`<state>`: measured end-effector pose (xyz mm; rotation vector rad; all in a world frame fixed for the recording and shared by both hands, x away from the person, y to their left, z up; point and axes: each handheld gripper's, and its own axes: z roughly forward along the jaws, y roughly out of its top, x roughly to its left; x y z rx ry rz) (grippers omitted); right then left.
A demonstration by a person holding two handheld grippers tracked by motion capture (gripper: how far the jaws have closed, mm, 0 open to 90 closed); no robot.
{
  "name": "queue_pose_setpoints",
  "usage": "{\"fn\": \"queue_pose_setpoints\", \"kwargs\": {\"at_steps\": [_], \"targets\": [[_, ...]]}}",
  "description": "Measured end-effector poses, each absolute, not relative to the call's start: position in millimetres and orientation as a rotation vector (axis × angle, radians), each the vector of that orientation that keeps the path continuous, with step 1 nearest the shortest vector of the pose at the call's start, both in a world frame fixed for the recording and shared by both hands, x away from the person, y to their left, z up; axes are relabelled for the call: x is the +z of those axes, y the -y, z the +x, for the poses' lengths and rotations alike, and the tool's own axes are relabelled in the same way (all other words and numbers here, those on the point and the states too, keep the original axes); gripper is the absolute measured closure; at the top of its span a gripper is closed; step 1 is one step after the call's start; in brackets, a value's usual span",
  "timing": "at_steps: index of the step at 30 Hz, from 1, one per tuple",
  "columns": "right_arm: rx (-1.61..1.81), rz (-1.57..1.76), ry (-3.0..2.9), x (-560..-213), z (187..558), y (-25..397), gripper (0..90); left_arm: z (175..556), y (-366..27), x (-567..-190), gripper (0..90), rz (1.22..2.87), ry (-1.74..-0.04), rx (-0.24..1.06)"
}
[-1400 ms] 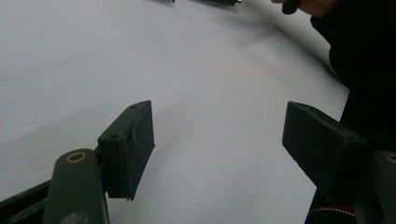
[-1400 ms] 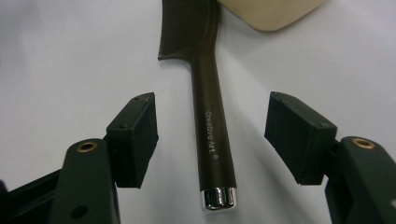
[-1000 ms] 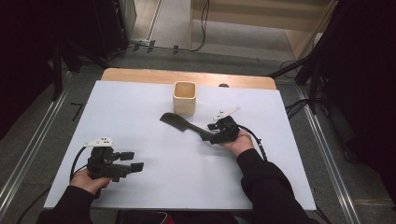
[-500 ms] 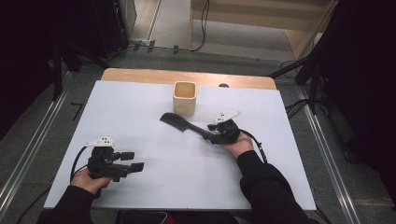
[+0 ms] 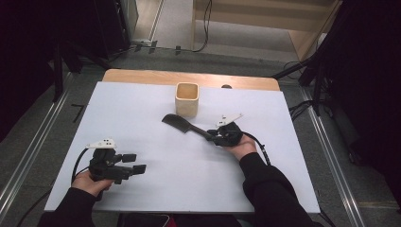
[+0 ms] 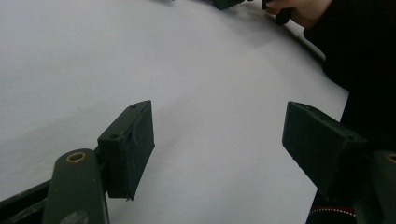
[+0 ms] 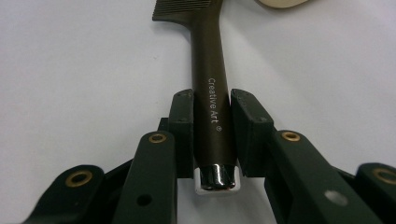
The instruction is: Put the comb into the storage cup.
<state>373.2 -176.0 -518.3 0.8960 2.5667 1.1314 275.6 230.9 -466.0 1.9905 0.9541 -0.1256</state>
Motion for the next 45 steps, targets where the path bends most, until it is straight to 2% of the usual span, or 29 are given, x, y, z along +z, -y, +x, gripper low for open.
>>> {"fn": "queue_pose_setpoints", "kwargs": {"at_steps": [16, 45], "targets": [[1.110, 0.939, -2.600, -512, 372, 171, 70.5, 276, -231, -465, 25.7, 1.985, -0.954, -0.121], [1.325, 0.930, -2.565, -468, 357, 167, 70.5, 277, -230, -465, 25.7, 1.995, -0.965, -0.115]]}}
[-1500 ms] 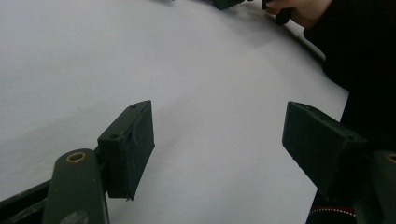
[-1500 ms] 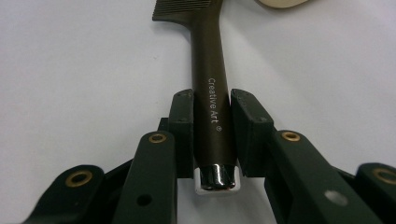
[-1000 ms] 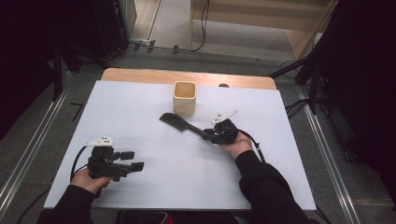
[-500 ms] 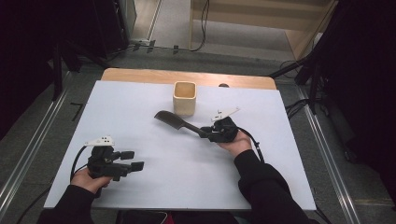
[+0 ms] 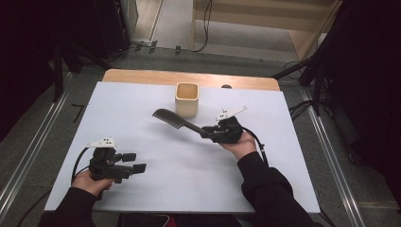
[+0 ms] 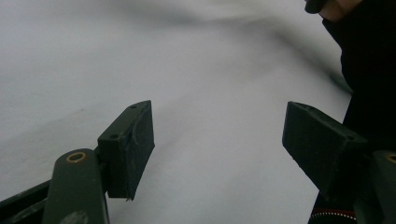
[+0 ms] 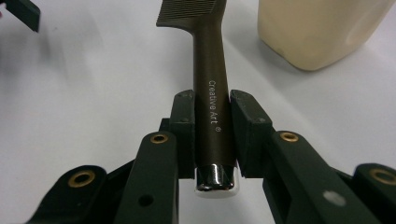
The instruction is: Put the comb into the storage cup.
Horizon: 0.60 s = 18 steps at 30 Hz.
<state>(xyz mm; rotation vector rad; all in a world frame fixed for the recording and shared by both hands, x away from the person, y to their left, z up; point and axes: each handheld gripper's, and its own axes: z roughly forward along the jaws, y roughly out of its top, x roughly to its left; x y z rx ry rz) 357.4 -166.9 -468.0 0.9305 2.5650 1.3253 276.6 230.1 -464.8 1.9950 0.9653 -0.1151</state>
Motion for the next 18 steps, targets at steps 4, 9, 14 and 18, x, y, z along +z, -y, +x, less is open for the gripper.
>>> {"fn": "queue_pose_setpoints", "kwargs": {"at_steps": [4, 9, 14, 18], "targets": [[1.350, 0.926, -2.553, -461, 354, 169, 70.5, 277, -230, -465, 25.7, 1.994, -0.966, -0.117], [1.373, 0.926, -2.529, -449, 348, 173, 70.5, 277, -230, -465, 25.7, 1.994, -0.968, -0.118], [1.387, 0.927, -2.513, -441, 344, 176, 70.5, 277, -229, -465, 25.7, 1.989, -0.984, -0.125], [1.414, 0.939, -2.488, -432, 341, 181, 70.5, 278, -229, -465, 25.7, 1.986, -0.987, -0.129]]}}
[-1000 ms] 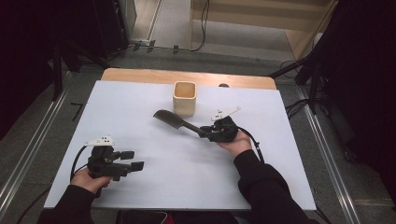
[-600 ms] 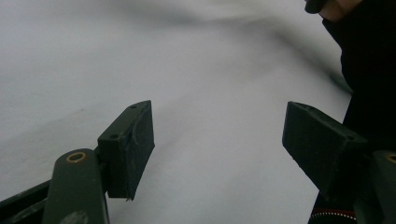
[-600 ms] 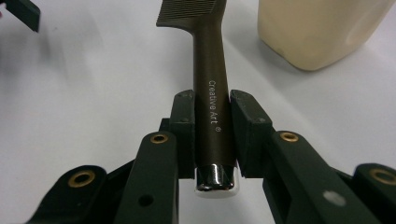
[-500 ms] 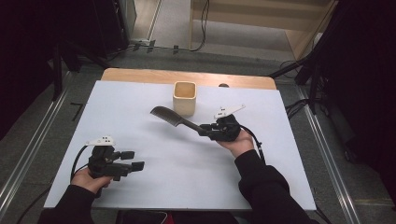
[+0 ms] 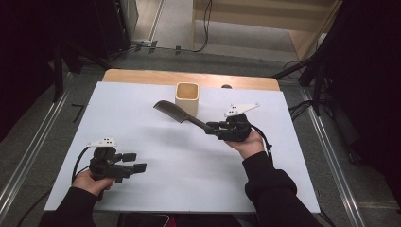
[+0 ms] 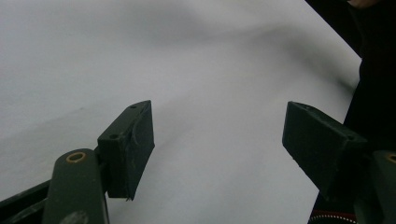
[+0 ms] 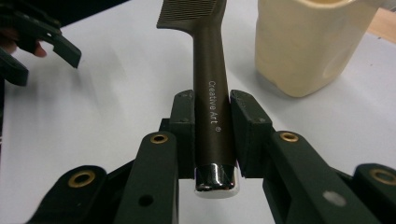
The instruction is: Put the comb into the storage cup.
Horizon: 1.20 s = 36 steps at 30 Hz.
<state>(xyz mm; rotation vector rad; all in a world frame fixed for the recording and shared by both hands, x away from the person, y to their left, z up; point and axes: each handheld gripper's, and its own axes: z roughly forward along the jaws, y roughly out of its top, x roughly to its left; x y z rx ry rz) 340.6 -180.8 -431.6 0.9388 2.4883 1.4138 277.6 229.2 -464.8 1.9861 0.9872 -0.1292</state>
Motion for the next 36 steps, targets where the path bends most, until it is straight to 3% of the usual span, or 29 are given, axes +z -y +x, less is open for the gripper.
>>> {"fn": "queue_pose_setpoints", "kwargs": {"at_steps": [29, 36], "targets": [[1.355, 1.220, -2.227, -407, 306, 234, 70.4, 291, -195, -455, 23.0, 2.033, -0.918, -0.173], [1.324, 1.326, -2.125, -407, 294, 238, 70.5, 296, -181, -452, 21.9, 2.025, -0.931, -0.245]]}}
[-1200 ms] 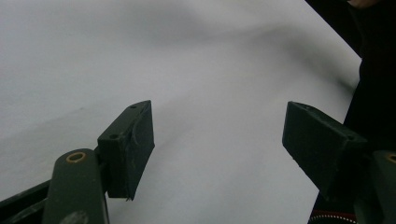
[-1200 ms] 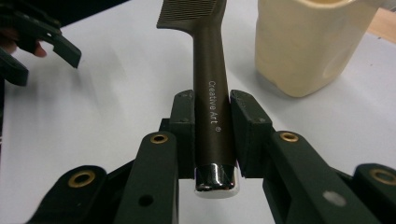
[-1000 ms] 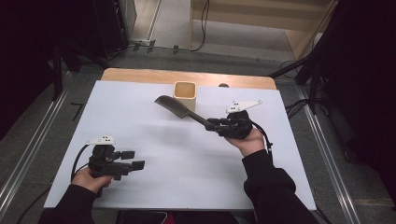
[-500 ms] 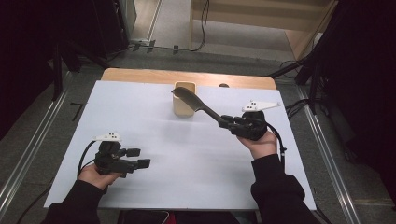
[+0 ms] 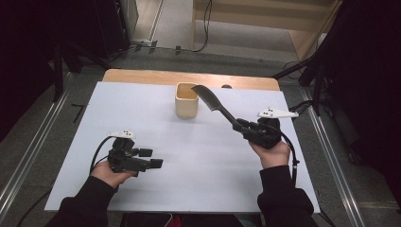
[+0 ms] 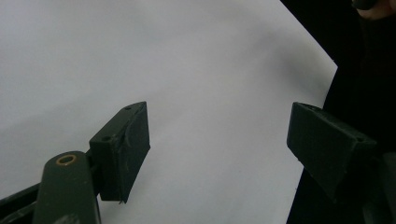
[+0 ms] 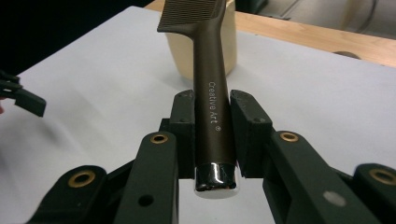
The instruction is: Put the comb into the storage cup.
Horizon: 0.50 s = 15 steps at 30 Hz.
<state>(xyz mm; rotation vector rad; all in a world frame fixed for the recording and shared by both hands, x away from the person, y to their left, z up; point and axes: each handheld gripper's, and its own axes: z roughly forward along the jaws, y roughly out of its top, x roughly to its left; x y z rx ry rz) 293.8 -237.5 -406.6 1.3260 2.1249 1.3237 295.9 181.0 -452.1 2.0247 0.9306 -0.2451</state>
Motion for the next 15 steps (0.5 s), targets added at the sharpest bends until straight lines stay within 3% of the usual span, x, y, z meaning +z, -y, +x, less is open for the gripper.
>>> {"fn": "queue_pose_setpoints", "kwargs": {"at_steps": [15], "targets": [[1.218, 1.456, -2.008, -419, 277, 222, 70.5, 322, -152, -430, 22.2, 2.012, -0.928, -0.264]]}}
